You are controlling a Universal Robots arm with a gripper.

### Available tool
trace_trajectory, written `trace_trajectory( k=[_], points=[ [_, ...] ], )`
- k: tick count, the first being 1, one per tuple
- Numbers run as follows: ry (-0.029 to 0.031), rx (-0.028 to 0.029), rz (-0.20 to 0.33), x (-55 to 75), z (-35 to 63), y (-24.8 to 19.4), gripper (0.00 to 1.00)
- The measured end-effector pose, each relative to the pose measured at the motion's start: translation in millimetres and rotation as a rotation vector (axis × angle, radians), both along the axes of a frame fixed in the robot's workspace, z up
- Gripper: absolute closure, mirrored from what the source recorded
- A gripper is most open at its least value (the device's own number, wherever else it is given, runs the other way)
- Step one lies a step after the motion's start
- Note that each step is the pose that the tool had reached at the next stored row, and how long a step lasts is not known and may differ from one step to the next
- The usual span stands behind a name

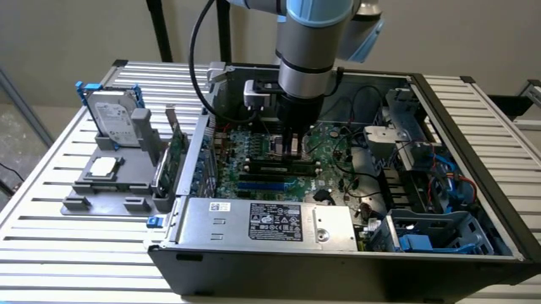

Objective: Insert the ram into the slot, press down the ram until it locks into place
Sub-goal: 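Press down the ram until it locks into place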

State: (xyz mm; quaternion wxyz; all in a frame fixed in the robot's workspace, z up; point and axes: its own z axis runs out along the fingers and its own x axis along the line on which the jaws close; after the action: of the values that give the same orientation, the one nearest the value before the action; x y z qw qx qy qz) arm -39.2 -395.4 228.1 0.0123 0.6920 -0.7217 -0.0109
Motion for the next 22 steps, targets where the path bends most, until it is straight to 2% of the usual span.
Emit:
trace_trajectory(
  k=[2,5,6,13,22],
  points=[
    [-0.0020,-0.0024,0.000,-0.2,-2.7,0.0,0.89],
    [-0.0029,-0.0019,0.000,-0.2,-1.0,0.1,0.89],
    [-0.0041,-0.0005,0.000,0.1,2.6,0.3,0.89],
    [0.0010,-0.0014,0.000,0.3,33.9,-0.3,0.89],
    [0.0018,-0.0010,0.000,0.4,34.3,-0.3,0.89]
  ],
)
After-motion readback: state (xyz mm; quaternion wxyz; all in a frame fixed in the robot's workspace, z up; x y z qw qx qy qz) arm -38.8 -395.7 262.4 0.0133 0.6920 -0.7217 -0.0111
